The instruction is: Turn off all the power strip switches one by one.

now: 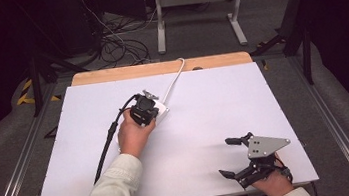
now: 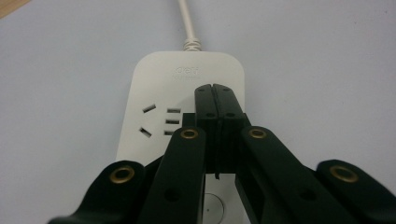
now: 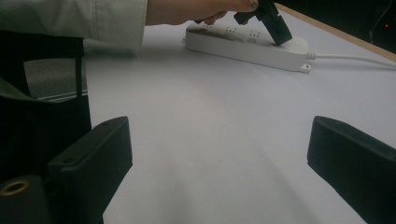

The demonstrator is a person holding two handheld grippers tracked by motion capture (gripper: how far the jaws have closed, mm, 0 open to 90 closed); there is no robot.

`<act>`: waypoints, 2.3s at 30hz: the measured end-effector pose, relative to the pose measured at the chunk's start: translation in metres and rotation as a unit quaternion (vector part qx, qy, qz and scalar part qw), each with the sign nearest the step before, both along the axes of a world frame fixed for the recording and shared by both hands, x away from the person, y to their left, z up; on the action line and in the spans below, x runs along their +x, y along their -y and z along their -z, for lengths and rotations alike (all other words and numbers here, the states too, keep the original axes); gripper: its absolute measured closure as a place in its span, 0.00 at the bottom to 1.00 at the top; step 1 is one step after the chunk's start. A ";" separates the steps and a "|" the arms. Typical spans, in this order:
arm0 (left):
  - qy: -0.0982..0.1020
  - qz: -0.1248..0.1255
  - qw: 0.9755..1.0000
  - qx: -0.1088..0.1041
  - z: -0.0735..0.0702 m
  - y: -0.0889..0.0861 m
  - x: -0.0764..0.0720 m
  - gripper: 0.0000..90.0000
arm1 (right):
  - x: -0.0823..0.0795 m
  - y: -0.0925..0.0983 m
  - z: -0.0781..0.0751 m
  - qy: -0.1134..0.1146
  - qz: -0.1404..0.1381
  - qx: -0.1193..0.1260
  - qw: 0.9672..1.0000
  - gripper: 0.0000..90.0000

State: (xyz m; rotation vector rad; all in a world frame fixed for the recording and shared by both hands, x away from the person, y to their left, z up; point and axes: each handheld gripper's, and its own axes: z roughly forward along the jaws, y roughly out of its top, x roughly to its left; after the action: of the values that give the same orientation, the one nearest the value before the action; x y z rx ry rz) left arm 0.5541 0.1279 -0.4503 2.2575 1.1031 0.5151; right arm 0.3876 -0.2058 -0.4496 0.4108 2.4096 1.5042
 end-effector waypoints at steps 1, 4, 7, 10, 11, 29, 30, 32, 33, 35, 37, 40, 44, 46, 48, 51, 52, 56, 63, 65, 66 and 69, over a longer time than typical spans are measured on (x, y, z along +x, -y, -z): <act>0.000 -0.001 1.000 -0.001 0.000 0.000 0.000 1.00 | 0.000 0.000 0.000 0.000 0.000 0.000 1.000 0.08; 0.003 0.000 1.000 0.000 0.001 0.000 -0.001 1.00 | 0.000 0.000 0.000 0.000 0.000 0.001 1.000 0.08; 0.002 -0.001 1.000 -0.002 0.001 0.000 0.000 1.00 | 0.000 0.000 0.000 0.000 0.001 0.001 1.000 0.08; -0.001 -0.002 1.000 -0.001 0.001 0.001 0.000 1.00 | 0.000 0.000 0.000 0.000 -0.001 -0.001 1.000 0.08; 0.000 -0.003 1.000 -0.001 0.001 0.000 0.000 1.00 | 0.000 0.000 0.000 -0.001 -0.001 -0.001 1.000 0.08; 0.067 0.041 0.995 -0.062 -0.049 -0.014 -0.040 0.93 | 0.000 0.002 -0.001 0.000 0.005 0.004 1.000 0.08; 0.071 0.042 0.994 -0.068 -0.051 -0.016 -0.043 0.80 | 0.000 0.002 -0.001 0.000 0.005 0.004 1.000 0.08; 0.077 0.054 0.992 -0.086 -0.057 -0.019 -0.050 0.76 | 0.000 0.002 -0.001 0.000 0.007 0.006 1.000 0.08; 0.079 0.058 0.991 -0.091 -0.060 -0.020 -0.054 0.73 | 0.000 0.002 -0.001 0.000 0.008 0.006 1.000 0.08; 0.087 0.067 0.989 -0.096 -0.067 -0.023 -0.060 0.66 | 0.000 0.003 -0.001 0.000 0.008 0.007 1.000 0.08; 0.096 0.074 0.987 -0.107 -0.072 -0.027 -0.069 0.58 | 0.001 0.003 -0.001 0.000 0.008 0.009 1.000 0.08; 0.107 0.082 0.983 -0.127 -0.078 -0.033 -0.081 0.50 | 0.001 0.004 -0.001 -0.001 0.009 0.010 1.000 0.08; 0.128 0.093 0.977 -0.144 -0.080 -0.044 -0.096 0.37 | 0.001 0.004 -0.001 -0.002 0.007 0.012 1.000 0.08; 0.136 0.097 0.975 -0.147 -0.080 -0.051 -0.104 0.32 | 0.001 0.004 -0.001 -0.002 0.008 0.013 1.000 0.08; 0.140 0.103 0.973 -0.155 -0.079 -0.058 -0.112 0.29 | 0.001 0.005 -0.001 -0.002 0.009 0.015 1.000 0.08; 0.151 0.114 0.969 -0.157 -0.075 -0.068 -0.123 0.27 | 0.001 0.005 -0.001 -0.002 0.009 0.015 1.000 0.08; 0.155 0.118 0.969 -0.155 -0.074 -0.071 -0.126 0.27 | 0.001 0.005 -0.001 -0.002 0.010 0.015 1.000 0.08; 0.156 0.119 0.969 -0.150 -0.069 -0.083 -0.139 0.26 | 0.001 0.005 -0.001 -0.004 0.010 0.016 1.000 0.08; 0.158 0.134 0.964 -0.168 -0.053 -0.104 -0.157 0.26 | 0.001 0.005 -0.001 -0.006 0.012 0.019 1.000 0.07; 0.158 0.133 0.964 -0.169 -0.047 -0.110 -0.162 0.25 | 0.001 0.005 -0.001 -0.006 0.012 0.019 1.000 0.08; 0.160 0.131 0.964 -0.165 -0.043 -0.112 -0.165 0.25 | 0.001 0.005 -0.001 -0.006 0.012 0.019 1.000 0.07; 0.162 0.122 0.968 -0.149 -0.036 -0.119 -0.172 0.24 | 0.001 0.005 -0.001 -0.007 0.011 0.020 1.000 0.07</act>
State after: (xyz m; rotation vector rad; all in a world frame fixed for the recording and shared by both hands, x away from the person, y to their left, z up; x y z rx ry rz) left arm 0.3821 0.2466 -0.4140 1.9267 0.6757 0.5515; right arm 0.3891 -0.2110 -0.4483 0.4571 2.3811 1.5478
